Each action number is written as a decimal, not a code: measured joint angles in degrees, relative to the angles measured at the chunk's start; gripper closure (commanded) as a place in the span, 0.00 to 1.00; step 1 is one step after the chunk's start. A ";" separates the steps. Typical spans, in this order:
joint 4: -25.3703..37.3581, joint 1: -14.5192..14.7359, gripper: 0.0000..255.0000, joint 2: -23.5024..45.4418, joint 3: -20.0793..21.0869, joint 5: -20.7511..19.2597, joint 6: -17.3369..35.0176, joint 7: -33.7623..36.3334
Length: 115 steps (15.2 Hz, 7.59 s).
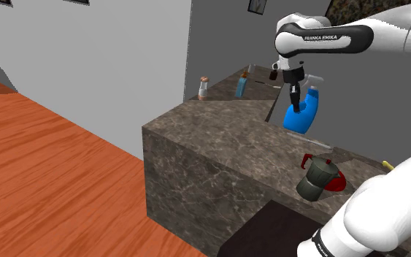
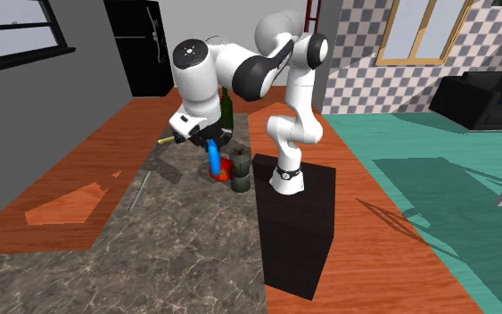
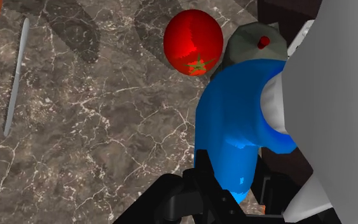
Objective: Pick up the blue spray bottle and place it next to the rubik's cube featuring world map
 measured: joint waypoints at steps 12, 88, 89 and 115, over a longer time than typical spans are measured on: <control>10.72 0.20 1.00 1.65 0.48 -0.20 -8.77 -2.55; -1.68 -7.32 1.00 -11.04 -60.15 -29.91 28.52 -53.59; -2.26 -7.22 1.00 -11.01 -60.51 -30.08 29.13 -53.28; -13.13 8.83 1.00 -9.47 -83.15 -36.98 45.04 -43.51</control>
